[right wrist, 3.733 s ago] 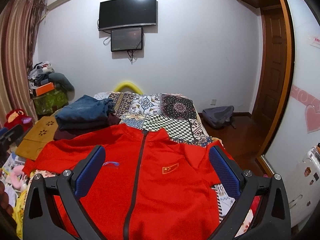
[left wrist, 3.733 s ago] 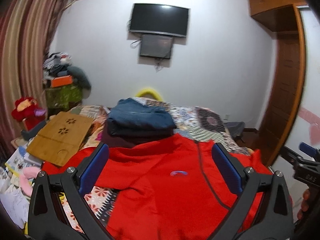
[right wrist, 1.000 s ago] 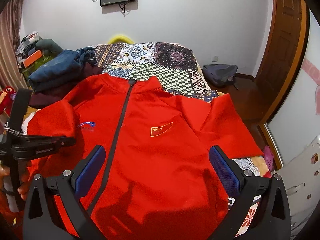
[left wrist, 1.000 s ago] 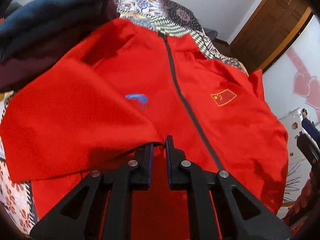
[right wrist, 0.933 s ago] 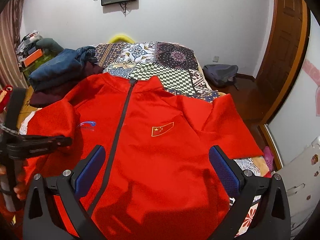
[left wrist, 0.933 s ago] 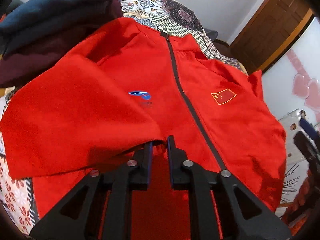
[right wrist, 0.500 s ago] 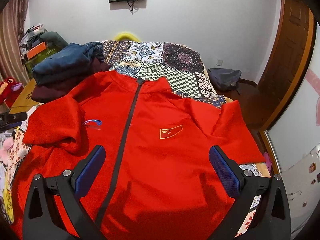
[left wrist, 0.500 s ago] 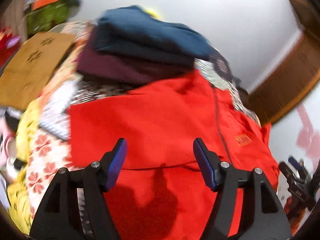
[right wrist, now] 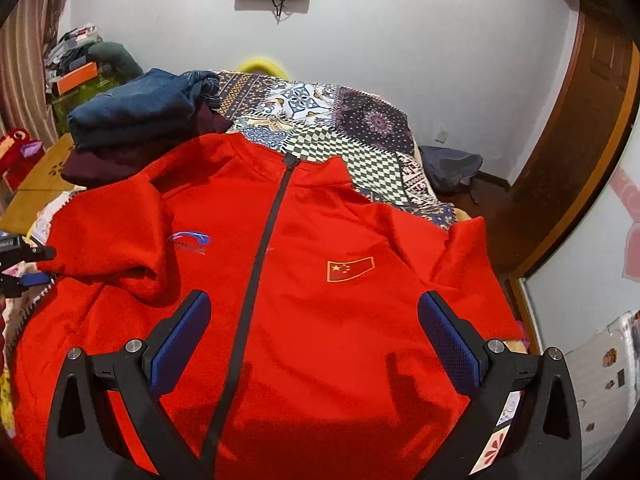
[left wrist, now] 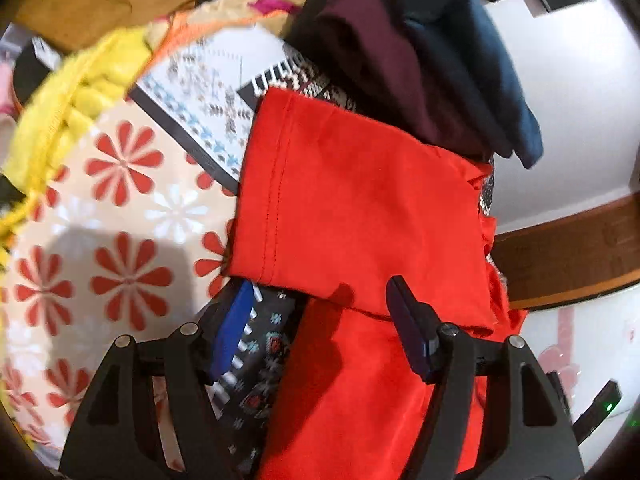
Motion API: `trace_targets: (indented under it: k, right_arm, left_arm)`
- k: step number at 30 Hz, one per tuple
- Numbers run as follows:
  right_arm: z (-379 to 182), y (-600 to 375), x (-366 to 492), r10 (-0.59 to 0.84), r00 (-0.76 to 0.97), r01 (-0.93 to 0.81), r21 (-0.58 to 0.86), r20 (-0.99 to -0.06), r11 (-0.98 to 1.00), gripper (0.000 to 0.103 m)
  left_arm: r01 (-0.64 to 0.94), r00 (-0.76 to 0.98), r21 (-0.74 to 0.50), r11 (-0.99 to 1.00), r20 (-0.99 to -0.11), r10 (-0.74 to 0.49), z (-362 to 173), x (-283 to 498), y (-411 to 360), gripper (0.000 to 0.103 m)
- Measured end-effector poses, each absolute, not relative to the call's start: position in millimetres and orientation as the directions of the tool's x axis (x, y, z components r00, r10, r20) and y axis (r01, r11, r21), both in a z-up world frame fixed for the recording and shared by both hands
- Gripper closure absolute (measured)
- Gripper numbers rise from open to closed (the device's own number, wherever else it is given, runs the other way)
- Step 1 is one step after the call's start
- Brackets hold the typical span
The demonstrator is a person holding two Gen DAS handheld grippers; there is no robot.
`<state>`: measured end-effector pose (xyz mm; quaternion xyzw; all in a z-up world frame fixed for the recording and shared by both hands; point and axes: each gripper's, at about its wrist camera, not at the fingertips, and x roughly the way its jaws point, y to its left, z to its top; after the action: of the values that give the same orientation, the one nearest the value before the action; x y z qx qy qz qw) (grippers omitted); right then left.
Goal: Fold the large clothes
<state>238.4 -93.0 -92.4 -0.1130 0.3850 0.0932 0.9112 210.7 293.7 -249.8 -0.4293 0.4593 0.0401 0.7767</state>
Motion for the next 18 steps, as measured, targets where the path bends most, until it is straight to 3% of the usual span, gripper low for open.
trace_targets:
  k: [3,5,7,12,18]
  right_arm:
    - [-93,-97,240,0.087,0.681,-0.252,-0.12,-0.727,0.96,0.0]
    - [-94,-101,240,0.081,0.684,-0.241,-0.12,-0.725,0.963,0.0]
    - [-95,-106,241,0.069,0.685,-0.23,-0.125,-0.725,0.965,0.0]
    - [-101,-127,248,0.06,0.674,-0.187,-0.092,-0.737,0.978,0.0]
    - [-108,-154,251,0.084,0.655,-0.132,-0.005,-0.751,0.991,0.0]
  left_arm:
    - [-0.465,0.56,-0.589,0.661,-0.774,-0.296,-254,222,288,0.06]
    - [-0.482,0.546,-0.508,0.714,-0.811,-0.209,-252,231,284,0.088]
    - [-0.49,0.533,-0.372,0.788,-0.843,-0.067,-241,240,272,0.097]
    - [-0.405,0.614,-0.231,0.885,-0.786,0.076,-184,251,233,0.099]
    - [-0.176,0.774,-0.234,0.956,-0.633,-0.013,-82,278,169,0.099]
